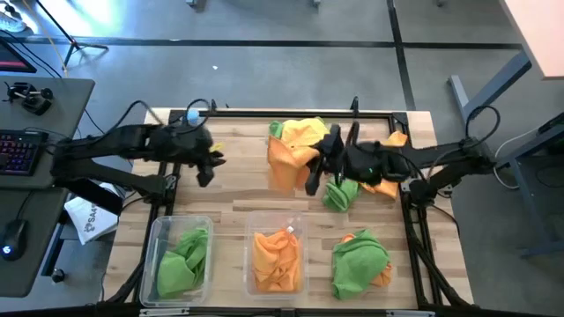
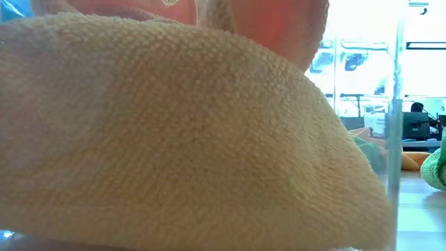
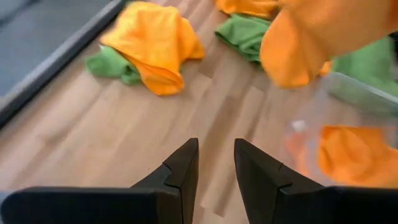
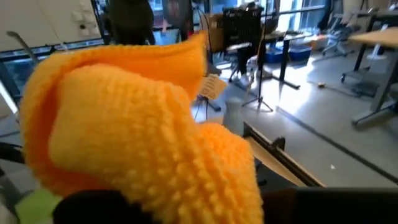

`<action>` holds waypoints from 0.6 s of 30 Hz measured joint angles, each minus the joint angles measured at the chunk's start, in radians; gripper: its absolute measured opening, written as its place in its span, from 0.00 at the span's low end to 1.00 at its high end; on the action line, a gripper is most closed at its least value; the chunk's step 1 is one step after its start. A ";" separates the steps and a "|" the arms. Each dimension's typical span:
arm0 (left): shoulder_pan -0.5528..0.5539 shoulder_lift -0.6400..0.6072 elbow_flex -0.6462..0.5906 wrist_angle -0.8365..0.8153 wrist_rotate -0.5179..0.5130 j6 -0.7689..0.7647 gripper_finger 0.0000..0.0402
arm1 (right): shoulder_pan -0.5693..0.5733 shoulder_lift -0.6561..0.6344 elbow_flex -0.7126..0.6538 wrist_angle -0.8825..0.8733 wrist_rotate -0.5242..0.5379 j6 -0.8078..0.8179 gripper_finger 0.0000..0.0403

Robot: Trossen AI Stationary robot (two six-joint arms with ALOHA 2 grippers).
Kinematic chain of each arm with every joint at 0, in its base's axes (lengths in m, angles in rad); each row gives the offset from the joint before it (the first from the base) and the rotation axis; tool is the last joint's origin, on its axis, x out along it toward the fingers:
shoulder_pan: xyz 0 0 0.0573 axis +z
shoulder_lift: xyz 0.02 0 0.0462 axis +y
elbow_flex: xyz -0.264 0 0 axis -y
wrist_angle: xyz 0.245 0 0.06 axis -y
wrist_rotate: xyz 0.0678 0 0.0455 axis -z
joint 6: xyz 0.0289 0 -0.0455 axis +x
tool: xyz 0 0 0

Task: Sort microfiber towel by color & place in baskets
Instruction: Put the orange towel into the right transparent bin

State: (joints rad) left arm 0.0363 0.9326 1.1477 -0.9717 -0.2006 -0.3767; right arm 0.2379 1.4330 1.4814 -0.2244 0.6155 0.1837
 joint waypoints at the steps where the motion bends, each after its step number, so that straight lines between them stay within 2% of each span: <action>1: -0.011 -0.024 -0.016 -0.001 0.011 -0.016 0.22 | 0.034 0.018 0.036 -0.014 0.039 0.000 0.00; 6: -0.071 -0.107 -0.077 0.006 0.059 -0.082 0.22 | 0.164 0.143 0.237 -0.071 0.168 0.000 0.00; 11: -0.132 -0.128 -0.093 0.006 0.061 -0.136 0.22 | 0.261 0.307 0.459 -0.146 0.253 0.008 0.00; 15: -0.177 -0.122 -0.094 0.006 0.061 -0.154 0.22 | 0.322 0.418 0.631 -0.289 0.259 0.111 0.00; 18: -0.210 -0.120 -0.094 0.006 0.061 -0.170 0.22 | 0.360 0.482 0.737 -0.476 0.258 0.246 0.00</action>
State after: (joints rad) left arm -0.1737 0.8124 1.0534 -0.9661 -0.1398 -0.5468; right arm 0.5976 1.9153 2.2186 -0.7007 0.8739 0.4292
